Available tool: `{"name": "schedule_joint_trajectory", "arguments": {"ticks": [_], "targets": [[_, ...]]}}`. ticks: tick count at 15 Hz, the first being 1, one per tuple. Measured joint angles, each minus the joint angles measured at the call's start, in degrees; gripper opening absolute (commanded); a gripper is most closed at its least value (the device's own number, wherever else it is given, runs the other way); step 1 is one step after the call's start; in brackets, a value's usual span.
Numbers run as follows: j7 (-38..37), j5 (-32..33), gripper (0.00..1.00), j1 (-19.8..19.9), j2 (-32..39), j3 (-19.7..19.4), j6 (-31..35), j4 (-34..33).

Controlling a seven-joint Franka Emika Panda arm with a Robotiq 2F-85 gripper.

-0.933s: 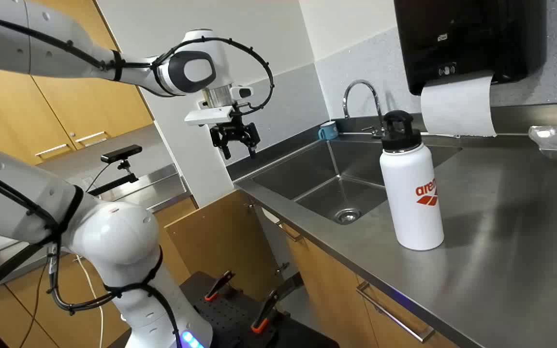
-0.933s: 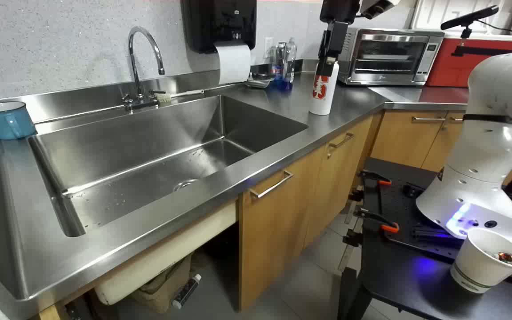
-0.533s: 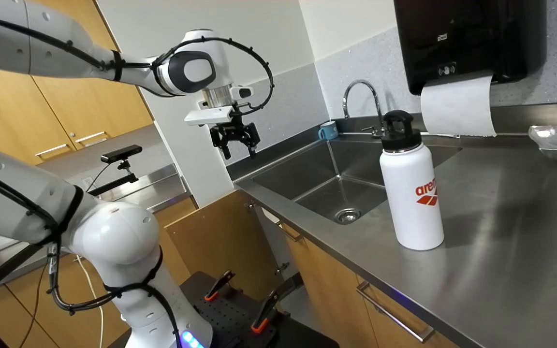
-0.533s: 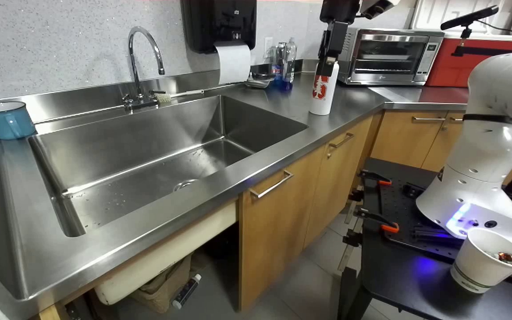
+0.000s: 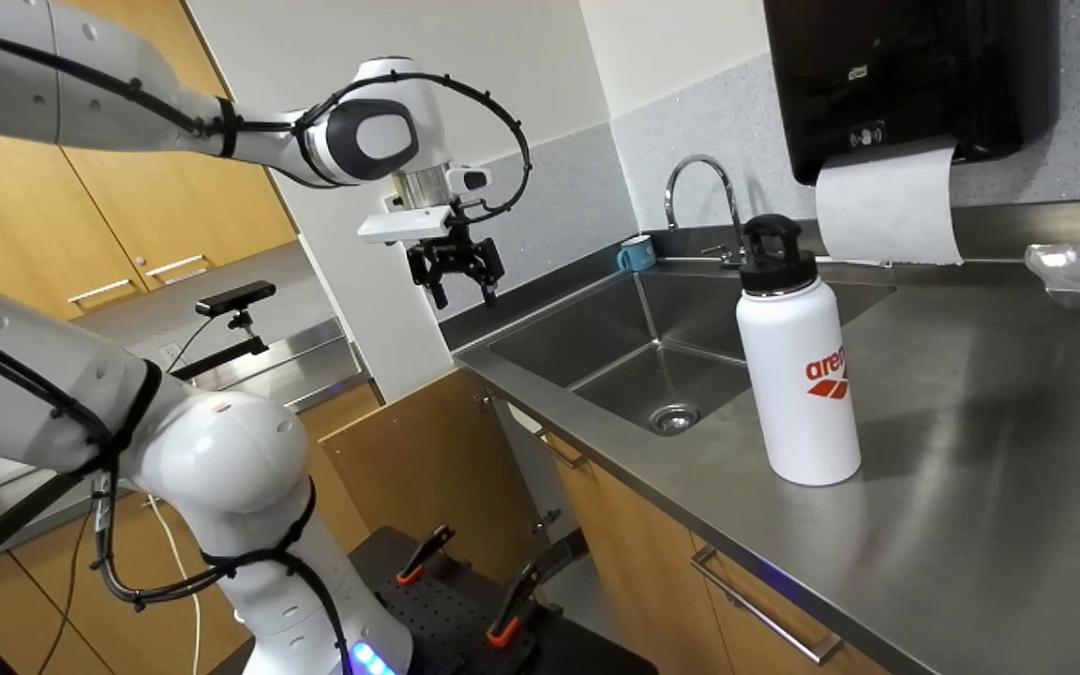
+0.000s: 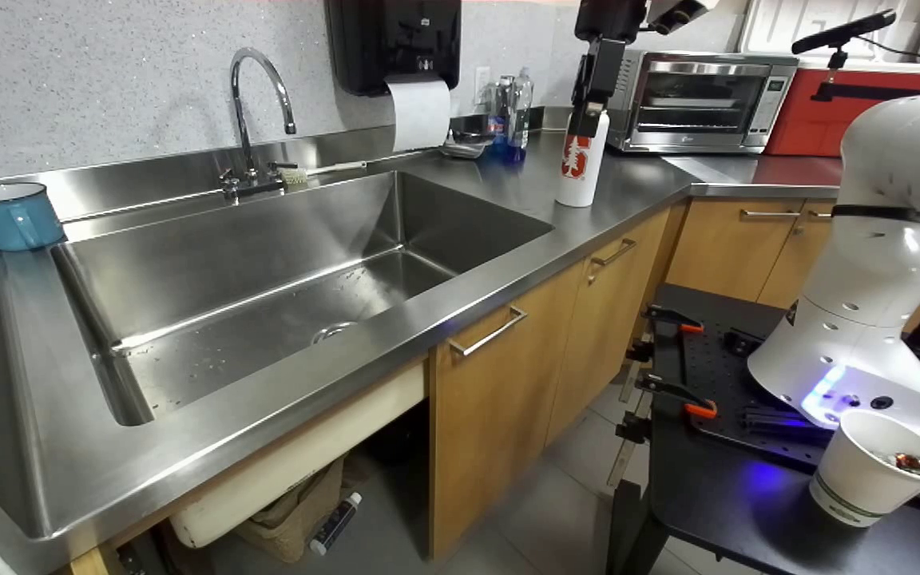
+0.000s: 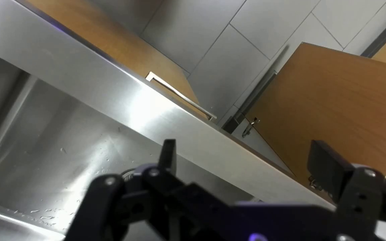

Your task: Take the lid off the bottle and put it on the counter

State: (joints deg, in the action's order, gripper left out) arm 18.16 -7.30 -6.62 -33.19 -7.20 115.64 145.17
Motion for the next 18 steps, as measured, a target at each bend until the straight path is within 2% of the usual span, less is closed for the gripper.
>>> {"name": "schedule_joint_trajectory", "arguments": {"ticks": [4, 9, 13, 15, 18], "targets": [[0.4, 1.6, 1.00, 0.6, -0.1, 0.0, -1.1, -1.1], [8.4, 10.1, 1.00, 4.3, -1.0, -3.4, -17.3, -12.9], [21.3, 17.1, 1.00, 5.7, 0.8, -9.7, -28.8, -25.1], [29.7, 20.1, 1.00, 5.9, 3.9, -13.5, -30.1, -30.2], [42.4, 22.2, 1.00, 7.1, 10.3, -19.0, -28.2, -35.6]]}}
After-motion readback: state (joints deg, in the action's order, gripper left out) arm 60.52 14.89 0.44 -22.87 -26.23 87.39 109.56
